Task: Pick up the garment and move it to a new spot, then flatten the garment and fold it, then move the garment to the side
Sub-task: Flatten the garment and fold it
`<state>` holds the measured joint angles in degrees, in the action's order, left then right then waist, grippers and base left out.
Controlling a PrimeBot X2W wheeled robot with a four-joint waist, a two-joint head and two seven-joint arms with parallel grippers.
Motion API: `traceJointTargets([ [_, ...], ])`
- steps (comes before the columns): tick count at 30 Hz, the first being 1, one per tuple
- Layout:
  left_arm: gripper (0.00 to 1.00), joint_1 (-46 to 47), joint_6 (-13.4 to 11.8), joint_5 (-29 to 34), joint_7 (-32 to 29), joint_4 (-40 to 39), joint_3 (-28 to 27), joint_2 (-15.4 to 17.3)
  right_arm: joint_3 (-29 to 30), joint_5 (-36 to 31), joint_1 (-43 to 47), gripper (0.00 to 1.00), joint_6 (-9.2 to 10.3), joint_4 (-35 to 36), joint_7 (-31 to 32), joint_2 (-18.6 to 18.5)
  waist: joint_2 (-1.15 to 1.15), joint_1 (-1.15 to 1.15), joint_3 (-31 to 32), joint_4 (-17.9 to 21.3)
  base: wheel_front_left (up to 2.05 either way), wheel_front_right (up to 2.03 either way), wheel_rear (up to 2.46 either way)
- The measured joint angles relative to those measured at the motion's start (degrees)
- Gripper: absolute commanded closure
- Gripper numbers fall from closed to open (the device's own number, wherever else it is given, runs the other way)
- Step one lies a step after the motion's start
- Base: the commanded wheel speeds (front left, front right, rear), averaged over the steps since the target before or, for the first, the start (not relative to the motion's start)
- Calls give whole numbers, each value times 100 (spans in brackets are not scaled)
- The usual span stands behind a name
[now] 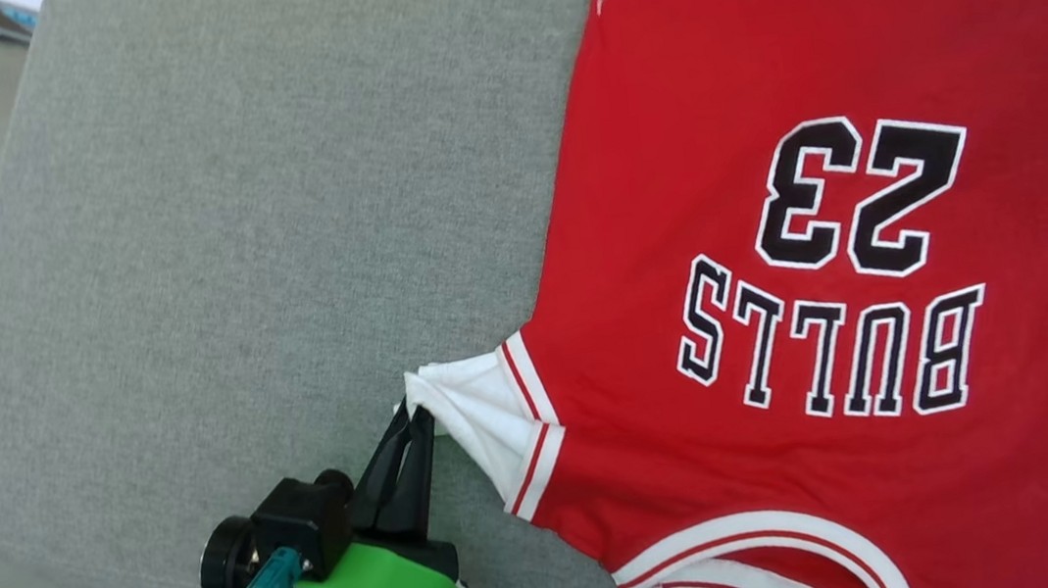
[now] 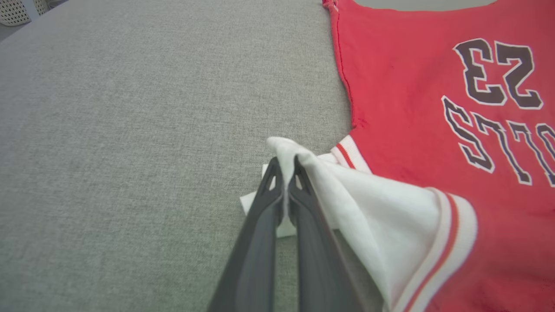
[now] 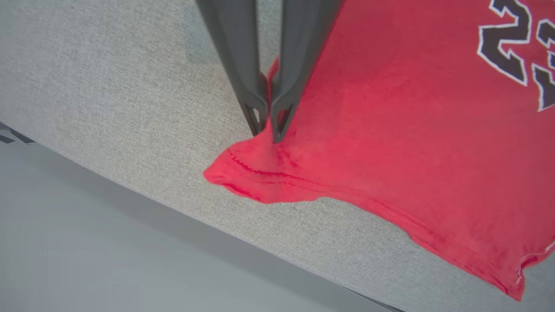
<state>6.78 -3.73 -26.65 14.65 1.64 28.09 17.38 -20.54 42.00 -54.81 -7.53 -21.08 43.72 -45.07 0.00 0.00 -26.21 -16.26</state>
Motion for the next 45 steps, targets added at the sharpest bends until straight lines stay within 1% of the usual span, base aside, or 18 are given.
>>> traceJointTargets([
  [3, 100, -118, 4, 4, 1, 34, -67, 55, -137, 227, 429, 100, 0, 357, -213, -336, 0, 0, 243, 111, 0, 0, 0],
  [6, 100, -238, 2, 4, 1, 41, -144, 98, -154, 424, 917, 100, 0, 700, -414, -631, 0, -1, 477, 241, 0, 0, 0],
  [9, 100, -378, -7, 5, 0, 52, -205, 159, -135, 579, 1513, 100, 0, 990, -570, -938, 0, -1, 692, 391, 0, 0, 0],
  [11, 100, -494, -12, 4, 1, 44, -252, 198, -71, 708, 2071, 100, 0, 1127, -691, -1131, 0, -1, 834, 533, 0, 0, 0],
  [15, 100, -657, -54, 2, 1, 21, -335, 252, 42, 946, 3073, 100, 0, 1235, -929, -1357, 0, -1, 1040, 768, 0, 0, 0],
  [19, 100, -801, -57, -5, 0, 29, -402, 309, 279, 1168, 4050, 100, 0, 1303, -1143, -1405, 0, -1, 1235, 994, 0, 0, 0],
  [22, 100, -832, -57, -10, 1, 37, -422, 339, 512, 1322, 4702, 100, 0, 1349, -1221, -1388, 0, -1, 1365, 1128, 0, 0, 0],
  [25, 100, -874, -57, -12, 1, 46, -443, 349, 744, 1406, 5335, 100, 0, 1388, -1251, -1209, 0, -1, 1459, 1246, 0, 0, 0],
  [29, 100, -888, -54, -12, 0, 99, -444, 352, 905, 1426, 6207, 100, 0, 1386, -1272, -695, 0, -1, 1534, 1333, 0, 0, 0],
  [31, 100, -889, -52, -12, 1, 130, -447, 353, 946, 1414, 6602, 100, 0, 1343, -1263, -364, 0, -1, 1526, 1334, 0, 0, 0],
  [33, 100, -887, -45, -12, 0, 171, -447, 355, 977, 1313, 6822, 100, 0, 1266, -1273, -107, 0, -1, 1506, 1320, 0, 0, 0],
  [36, 100, -886, -24, -10, 1, 226, -449, 350, 1110, 1143, 6879, 100, 0, 1180, -1323, 87, 0, -1, 1496, 1314, 0, 0, 0],
  [37, 100, -886, -19, -8, 1, 246, -455, 346, 1202, 1116, 6879, 77, 0, 1170, -1380, 169, 0, -1, 1499, 1322, 0, 0, 0],
  [38, 100, -886, -11, -7, 0, 257, -460, 343, 1290, 1104, 6879, 63, -1, 1180, -1429, 244, 0, -1, 1504, 1333, 0, 0, 0],
  [39, 100, -886, -3, -5, 1, 270, -463, 338, 1376, 1069, 6878, 0, -3, 1203, -1455, 293, 0, -1, 1513, 1342, 0, 0, 0],
  [42, 100, -885, -2, 2, 1, 304, -464, 332, 1683, 980, 6864, 0, -5, 1418, -1570, 367, 0, -1, 1546, 1363, 0, 0, 0],
  [45, 100, -882, 4, 14, 1, 307, -472, 321, 2079, 810, 6685, 0, -1, 1861, -1681, 301, 0, -1, 1557, 1365, 0, 0, 0],
])
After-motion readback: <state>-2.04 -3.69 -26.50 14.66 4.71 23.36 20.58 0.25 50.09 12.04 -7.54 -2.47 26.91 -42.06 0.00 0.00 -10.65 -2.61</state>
